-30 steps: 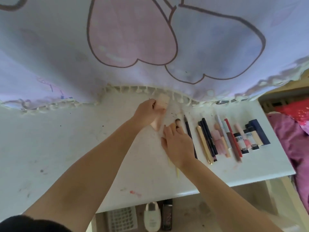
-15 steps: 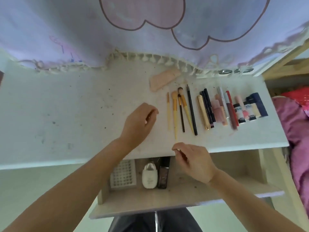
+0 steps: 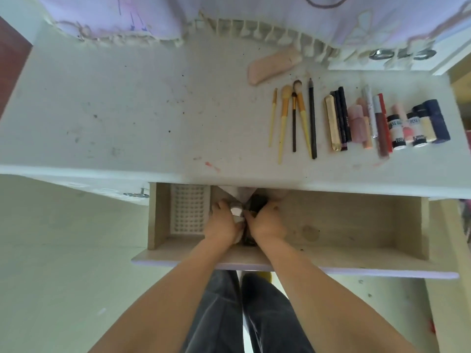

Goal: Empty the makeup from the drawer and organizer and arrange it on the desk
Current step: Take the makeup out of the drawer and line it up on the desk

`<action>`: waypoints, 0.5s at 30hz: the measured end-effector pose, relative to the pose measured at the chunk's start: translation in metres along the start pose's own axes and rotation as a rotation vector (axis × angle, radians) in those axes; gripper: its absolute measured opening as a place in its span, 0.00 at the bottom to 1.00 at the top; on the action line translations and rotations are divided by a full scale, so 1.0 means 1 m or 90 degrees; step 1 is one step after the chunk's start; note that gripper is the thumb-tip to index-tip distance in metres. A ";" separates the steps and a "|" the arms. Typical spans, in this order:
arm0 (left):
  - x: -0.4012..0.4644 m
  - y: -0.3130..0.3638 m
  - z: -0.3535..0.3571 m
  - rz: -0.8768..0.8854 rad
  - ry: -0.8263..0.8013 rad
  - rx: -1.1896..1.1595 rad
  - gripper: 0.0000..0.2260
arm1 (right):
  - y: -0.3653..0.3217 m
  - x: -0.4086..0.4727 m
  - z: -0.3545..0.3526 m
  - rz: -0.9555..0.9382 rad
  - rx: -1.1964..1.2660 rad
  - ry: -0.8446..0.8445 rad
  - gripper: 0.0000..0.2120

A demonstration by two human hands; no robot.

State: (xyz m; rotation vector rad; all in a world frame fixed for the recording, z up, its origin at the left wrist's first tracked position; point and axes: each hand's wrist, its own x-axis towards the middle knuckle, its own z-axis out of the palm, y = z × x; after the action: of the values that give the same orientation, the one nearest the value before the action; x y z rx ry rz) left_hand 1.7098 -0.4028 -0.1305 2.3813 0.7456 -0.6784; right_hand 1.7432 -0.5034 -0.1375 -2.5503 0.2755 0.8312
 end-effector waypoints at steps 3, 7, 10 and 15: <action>0.001 -0.008 -0.005 0.034 -0.061 -0.100 0.18 | 0.002 0.002 -0.005 0.002 0.046 -0.032 0.26; -0.031 -0.015 -0.026 0.151 -0.055 -0.124 0.11 | 0.015 -0.020 -0.035 -0.139 0.096 -0.065 0.20; -0.059 -0.016 -0.047 0.248 -0.049 -0.135 0.12 | 0.034 -0.053 -0.064 -0.249 0.108 -0.113 0.20; -0.069 0.018 -0.124 0.356 0.008 -0.181 0.13 | 0.012 -0.079 -0.131 -0.375 0.132 -0.127 0.20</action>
State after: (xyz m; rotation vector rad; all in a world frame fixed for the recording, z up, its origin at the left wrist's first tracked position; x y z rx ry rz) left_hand 1.7079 -0.3620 0.0062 2.1775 0.1409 -0.2971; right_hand 1.7433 -0.5713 0.0001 -2.1507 -0.4136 0.7618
